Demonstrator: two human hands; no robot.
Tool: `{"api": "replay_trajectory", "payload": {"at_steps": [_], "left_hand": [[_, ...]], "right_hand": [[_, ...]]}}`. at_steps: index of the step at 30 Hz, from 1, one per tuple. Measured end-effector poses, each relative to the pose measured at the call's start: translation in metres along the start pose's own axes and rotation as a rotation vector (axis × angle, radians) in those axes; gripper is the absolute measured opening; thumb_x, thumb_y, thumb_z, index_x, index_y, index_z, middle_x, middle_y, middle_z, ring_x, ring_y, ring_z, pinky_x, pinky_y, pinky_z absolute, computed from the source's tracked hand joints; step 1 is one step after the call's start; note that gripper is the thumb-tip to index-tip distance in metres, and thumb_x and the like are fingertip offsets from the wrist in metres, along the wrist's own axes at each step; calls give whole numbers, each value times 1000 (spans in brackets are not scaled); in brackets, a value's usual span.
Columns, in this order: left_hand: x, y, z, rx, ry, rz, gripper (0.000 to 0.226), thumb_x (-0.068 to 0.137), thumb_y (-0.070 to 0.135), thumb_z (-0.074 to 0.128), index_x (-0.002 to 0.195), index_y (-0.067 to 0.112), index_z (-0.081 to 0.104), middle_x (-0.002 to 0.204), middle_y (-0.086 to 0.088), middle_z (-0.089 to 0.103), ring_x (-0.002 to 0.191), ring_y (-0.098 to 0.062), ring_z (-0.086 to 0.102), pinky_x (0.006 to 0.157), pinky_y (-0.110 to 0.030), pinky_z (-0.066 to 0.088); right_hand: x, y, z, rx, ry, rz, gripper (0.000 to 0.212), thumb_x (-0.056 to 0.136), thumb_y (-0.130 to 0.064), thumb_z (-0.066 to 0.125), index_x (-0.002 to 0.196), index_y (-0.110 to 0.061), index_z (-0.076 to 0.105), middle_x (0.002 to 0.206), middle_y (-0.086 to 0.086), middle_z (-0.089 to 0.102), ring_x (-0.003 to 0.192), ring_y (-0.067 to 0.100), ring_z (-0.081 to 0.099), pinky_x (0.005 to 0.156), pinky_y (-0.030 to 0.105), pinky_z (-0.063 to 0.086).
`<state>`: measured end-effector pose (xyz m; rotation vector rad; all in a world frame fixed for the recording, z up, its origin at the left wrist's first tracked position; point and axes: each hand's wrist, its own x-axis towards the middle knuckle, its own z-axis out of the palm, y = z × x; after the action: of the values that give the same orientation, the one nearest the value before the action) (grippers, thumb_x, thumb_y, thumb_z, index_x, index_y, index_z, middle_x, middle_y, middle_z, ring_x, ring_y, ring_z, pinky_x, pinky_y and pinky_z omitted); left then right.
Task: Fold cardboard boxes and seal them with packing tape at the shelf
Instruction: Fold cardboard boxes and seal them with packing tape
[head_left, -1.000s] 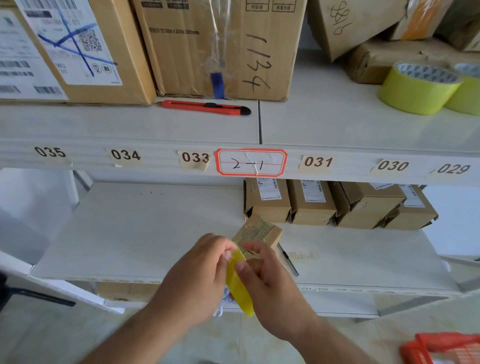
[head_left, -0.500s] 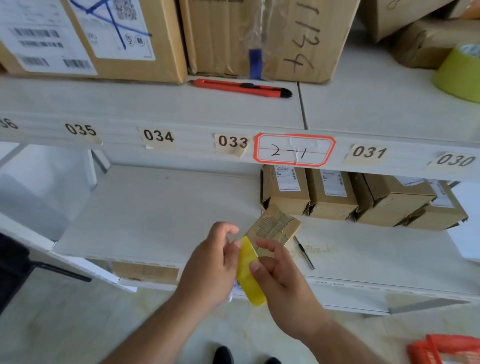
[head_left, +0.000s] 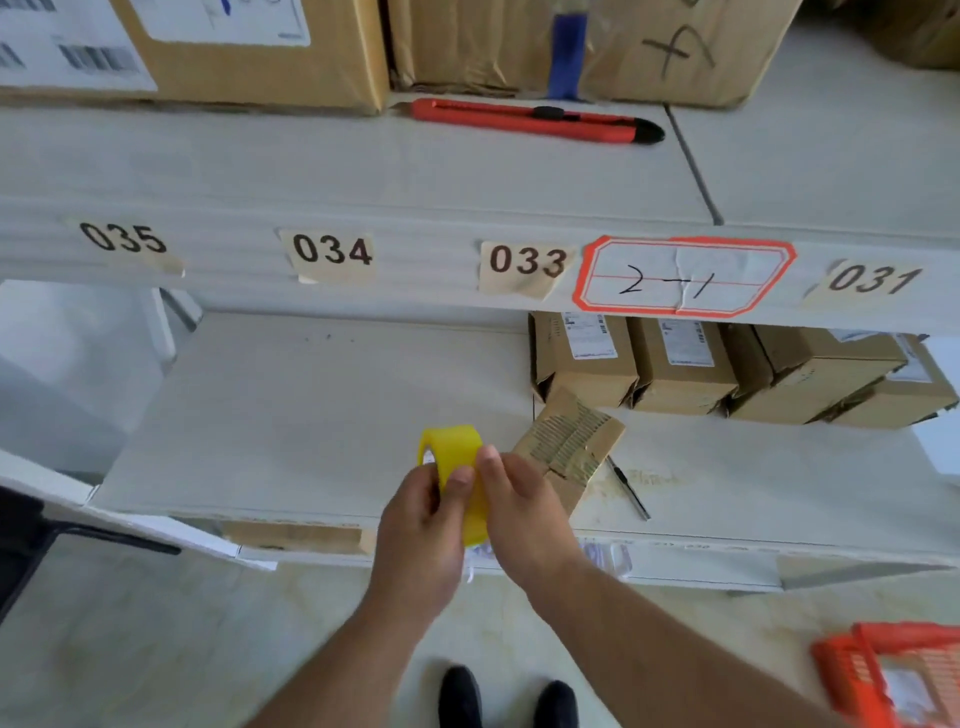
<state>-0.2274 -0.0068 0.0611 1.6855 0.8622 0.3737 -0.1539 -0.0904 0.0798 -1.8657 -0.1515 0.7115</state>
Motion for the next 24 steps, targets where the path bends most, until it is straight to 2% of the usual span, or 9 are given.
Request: {"api": "replay_trajectory", "payload": {"at_steps": [3, 6, 8, 9, 13, 16, 18, 20, 24], "left_hand": [[61, -42, -17, 483, -18, 156, 30, 100, 40, 61, 77, 22, 52, 65, -1, 56, 64, -21, 57, 57, -35, 36], [129, -98, -23, 976, -38, 163, 26, 98, 42, 59, 93, 17, 60, 87, -11, 70, 85, -37, 69, 68, -39, 51], [162, -130, -24, 1123, -54, 130, 30, 94, 42, 66, 99, 12, 65, 95, -16, 72, 91, -40, 71, 73, -44, 57], [175, -147, -23, 1157, -69, 139, 31, 88, 38, 74, 100, 10, 67, 98, -19, 72, 93, -42, 70, 73, -47, 57], [200, -173, -15, 1190, -113, 105, 38, 70, 26, 91, 97, 9, 72, 107, -18, 73, 104, -43, 67, 78, -51, 54], [194, -158, -9, 1127, -80, 58, 49, 73, 34, 91, 102, 1, 68, 102, -25, 70, 96, -46, 68, 76, -51, 53], [165, -131, 13, 881, -48, 112, 59, 87, 42, 78, 123, -2, 61, 118, -29, 65, 106, -47, 64, 87, -54, 52], [128, -101, 48, 519, -166, 23, 61, 97, 52, 61, 138, 7, 54, 136, -17, 59, 120, -36, 60, 101, -47, 50], [86, -87, 97, 442, -266, -48, 54, 95, 67, 44, 118, 20, 59, 118, -6, 64, 104, -29, 65, 90, -46, 56]], "right_hand": [[14, 13, 1, -7, 87, 69, 56, 96, -71, 36, 89, -24, 66, 83, -5, 74, 84, 17, 70, 80, 37, 57], [17, 45, -27, -107, 211, 140, 22, 104, -43, 51, 90, -29, 61, 83, -10, 70, 78, 9, 65, 63, 26, 51], [19, 78, -47, -96, 322, 233, 3, 101, -31, 59, 98, -30, 61, 92, -15, 68, 82, 6, 64, 65, 23, 48], [23, 93, -53, -93, 356, 290, 6, 99, -28, 61, 105, -30, 61, 98, -16, 67, 84, 4, 63, 66, 22, 47], [39, 131, -56, -44, 297, 446, 32, 89, -29, 63, 121, -31, 62, 108, -3, 70, 98, 18, 69, 88, 41, 60], [49, 137, -50, -12, 286, 483, 32, 90, -26, 61, 123, -26, 62, 102, 0, 74, 99, 24, 70, 82, 44, 61], [50, 129, -45, -106, 288, 435, 31, 97, -33, 61, 128, -29, 58, 106, -8, 73, 99, 17, 67, 75, 32, 54], [47, 123, -41, -121, 307, 381, 38, 101, -39, 60, 138, -30, 52, 117, -12, 69, 103, 11, 63, 76, 29, 50], [42, 128, -21, -108, 318, 365, 31, 100, -42, 59, 126, -25, 62, 103, -15, 74, 95, 13, 70, 83, 33, 55]]}}
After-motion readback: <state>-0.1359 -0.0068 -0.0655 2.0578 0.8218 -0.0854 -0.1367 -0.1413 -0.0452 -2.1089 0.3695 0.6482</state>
